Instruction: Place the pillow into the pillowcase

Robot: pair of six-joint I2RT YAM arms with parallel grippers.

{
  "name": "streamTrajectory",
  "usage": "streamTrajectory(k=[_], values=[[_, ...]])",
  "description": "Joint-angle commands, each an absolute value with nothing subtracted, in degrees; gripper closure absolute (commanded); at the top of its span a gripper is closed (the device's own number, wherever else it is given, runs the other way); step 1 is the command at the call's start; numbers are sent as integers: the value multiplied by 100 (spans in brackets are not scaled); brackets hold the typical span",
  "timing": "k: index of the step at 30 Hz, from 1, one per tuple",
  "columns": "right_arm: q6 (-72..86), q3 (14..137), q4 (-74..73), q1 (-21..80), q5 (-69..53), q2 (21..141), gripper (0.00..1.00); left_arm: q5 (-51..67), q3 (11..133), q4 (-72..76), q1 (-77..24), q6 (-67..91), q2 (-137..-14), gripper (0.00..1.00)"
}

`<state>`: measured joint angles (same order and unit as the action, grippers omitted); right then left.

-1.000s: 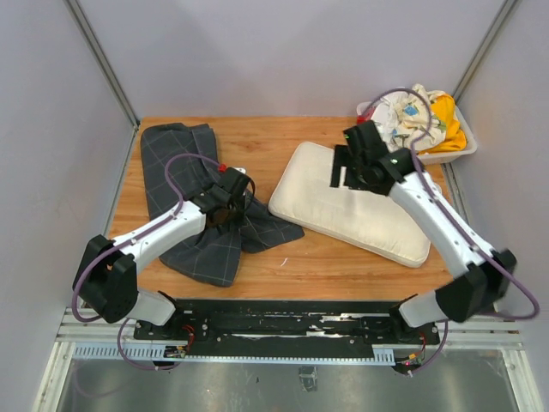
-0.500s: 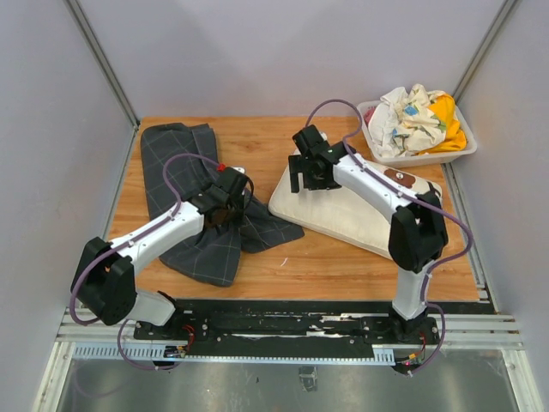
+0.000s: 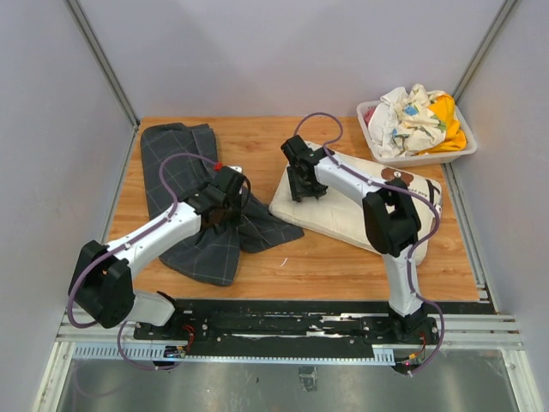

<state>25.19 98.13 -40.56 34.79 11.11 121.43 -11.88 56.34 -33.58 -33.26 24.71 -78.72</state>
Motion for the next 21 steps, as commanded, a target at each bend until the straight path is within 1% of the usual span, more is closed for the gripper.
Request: streamTrajectory(k=[1, 2, 6, 10, 16, 21], values=[[2580, 9343, -3702, 3573, 775, 12845, 57, -1179, 5590, -3403, -3287, 2426, -7715, 100], [2581, 9311, -3701, 3562, 781, 12848, 64, -1178, 5596, -3402, -3287, 2437, -7723, 100], [2596, 9046, -3648, 3513, 815, 12688, 98, -1165, 5614, -3404, -3287, 2448, -7726, 100], [2574, 8686, -3677, 3498, 1039, 12103, 99, -1158, 5640, -3397, -3278, 2445, -7749, 100], [2116, 8140, -3992, 3497, 1637, 10190, 99, -1135, 5709, -3343, -3240, 2427, -7840, 100], [1581, 7877, -4365, 3523, 1038, 8785, 99, -1037, 5906, -3273, -3185, 2391, -8023, 100]])
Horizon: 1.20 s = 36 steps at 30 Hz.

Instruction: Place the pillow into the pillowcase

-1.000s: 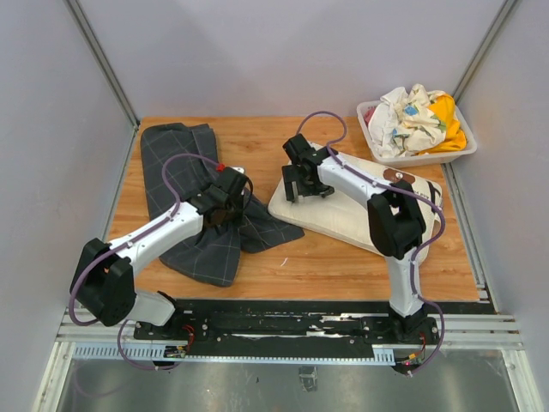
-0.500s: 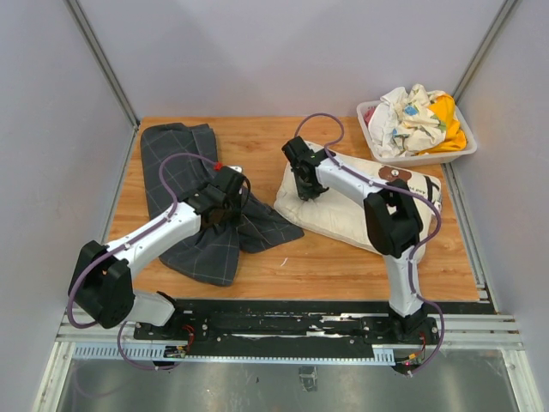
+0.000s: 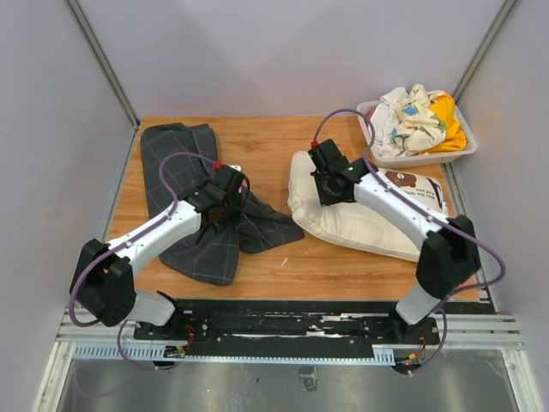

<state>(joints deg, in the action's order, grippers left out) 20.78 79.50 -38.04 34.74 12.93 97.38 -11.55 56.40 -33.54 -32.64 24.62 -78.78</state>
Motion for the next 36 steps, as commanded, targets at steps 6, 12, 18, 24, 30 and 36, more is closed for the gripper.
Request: streamTrajectory(k=[6, 12, 18, 24, 30, 36], values=[[1105, 7458, -4397, 3980, 303, 7442, 99, -953, 6493, -3234, -3131, 2313, -8538, 100], [1096, 7371, -4698, 4724, -159, 7152, 99, -918, 7091, -3250, -3049, 2255, -9007, 100], [1223, 7000, -4580, 5326, -443, 6756, 99, -901, 7607, -3410, -2771, 2091, -9150, 100], [1326, 6877, -4558, 5913, -643, 6581, 99, -879, 7730, -3498, -2630, 2019, -9134, 100], [1282, 6659, -4354, 5959, -405, 6896, 99, -837, 7600, -3525, -2624, 2073, -8870, 100], [1132, 6662, -4088, 5809, -220, 7387, 99, -805, 7352, -3605, -2628, 2110, -8460, 100]])
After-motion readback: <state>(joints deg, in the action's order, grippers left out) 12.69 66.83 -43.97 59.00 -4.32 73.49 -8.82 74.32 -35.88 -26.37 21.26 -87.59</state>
